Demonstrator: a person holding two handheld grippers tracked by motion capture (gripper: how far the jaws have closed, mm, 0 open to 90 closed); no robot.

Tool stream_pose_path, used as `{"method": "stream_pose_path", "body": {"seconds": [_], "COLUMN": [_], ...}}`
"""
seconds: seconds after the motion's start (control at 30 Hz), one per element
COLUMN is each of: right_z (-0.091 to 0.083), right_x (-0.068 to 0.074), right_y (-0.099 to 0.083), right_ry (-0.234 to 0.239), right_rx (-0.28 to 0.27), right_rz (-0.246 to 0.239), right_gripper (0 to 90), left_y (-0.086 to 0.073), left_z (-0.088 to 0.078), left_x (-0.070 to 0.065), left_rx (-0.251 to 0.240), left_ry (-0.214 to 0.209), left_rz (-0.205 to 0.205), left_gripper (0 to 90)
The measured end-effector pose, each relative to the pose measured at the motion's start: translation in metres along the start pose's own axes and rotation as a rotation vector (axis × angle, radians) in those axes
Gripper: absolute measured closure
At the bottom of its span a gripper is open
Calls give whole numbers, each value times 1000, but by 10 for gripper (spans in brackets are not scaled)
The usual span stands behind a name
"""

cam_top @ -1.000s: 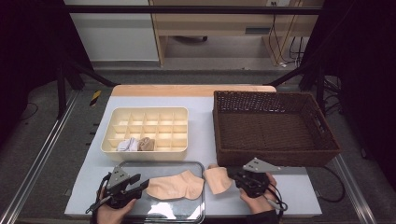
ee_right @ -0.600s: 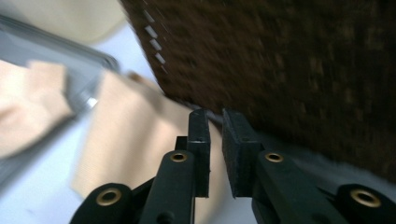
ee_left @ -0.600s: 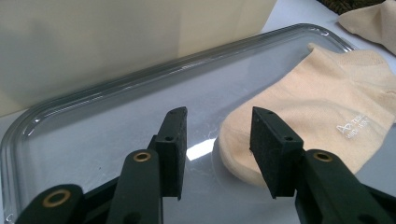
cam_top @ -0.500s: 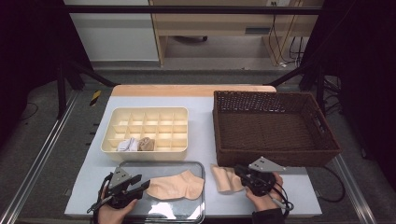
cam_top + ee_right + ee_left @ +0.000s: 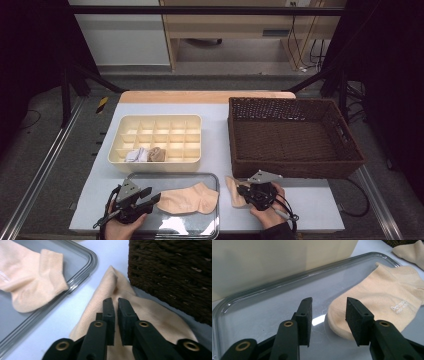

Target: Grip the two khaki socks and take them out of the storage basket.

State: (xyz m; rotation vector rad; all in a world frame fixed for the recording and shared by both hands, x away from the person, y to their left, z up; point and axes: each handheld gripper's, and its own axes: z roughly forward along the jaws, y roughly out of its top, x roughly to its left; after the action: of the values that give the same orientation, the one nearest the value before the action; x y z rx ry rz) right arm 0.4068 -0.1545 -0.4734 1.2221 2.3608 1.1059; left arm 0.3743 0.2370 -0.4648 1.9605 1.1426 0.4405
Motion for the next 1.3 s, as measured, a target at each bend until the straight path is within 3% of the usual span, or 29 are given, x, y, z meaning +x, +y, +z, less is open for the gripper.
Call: {"method": "stream_pose_path", "body": {"seconds": [0.1,0.23,0.3,0.37,0.6,0.73,0.87,0.93,1.03,1.07,1.23,1.3], "right_z": [-7,-19,-16,-16,-25,-16,5,13,17,15,-9,-18], "right_x": [-3,-9,-11,-11,-3,5,5,4,2,2,1,-4], "right_y": [-2,-11,-17,-17,5,21,24,21,18,18,20,17], "right_ry": [0,-44,-39,-33,-43,-28,-43,-47,-36,-37,-43,-58], "right_rx": [-6,-6,30,25,-83,-89,-22,0,29,28,-60,-101], "right_rz": [16,32,50,54,-13,-32,-40,-30,-32,-30,5,42], "right_gripper": [872,870,852,813,720,697,671,697,844,857,862,857], "left_y": [0,0,0,0,0,0,-1,-1,-1,-1,-1,-1], "left_z": [0,0,0,0,1,2,3,5,6,6,5,5], "left_x": [0,0,0,0,-1,-2,-2,-3,-4,-4,-3,-3], "left_rx": [1,1,3,-2,6,9,22,31,42,43,47,46], "left_ry": [0,0,0,-1,-7,-11,-12,-11,-7,-6,-7,-7], "left_rz": [-2,-2,-1,-1,1,6,10,18,32,35,42,43], "left_gripper": [564,565,565,565,573,587,624,657,715,736,801,812]}}
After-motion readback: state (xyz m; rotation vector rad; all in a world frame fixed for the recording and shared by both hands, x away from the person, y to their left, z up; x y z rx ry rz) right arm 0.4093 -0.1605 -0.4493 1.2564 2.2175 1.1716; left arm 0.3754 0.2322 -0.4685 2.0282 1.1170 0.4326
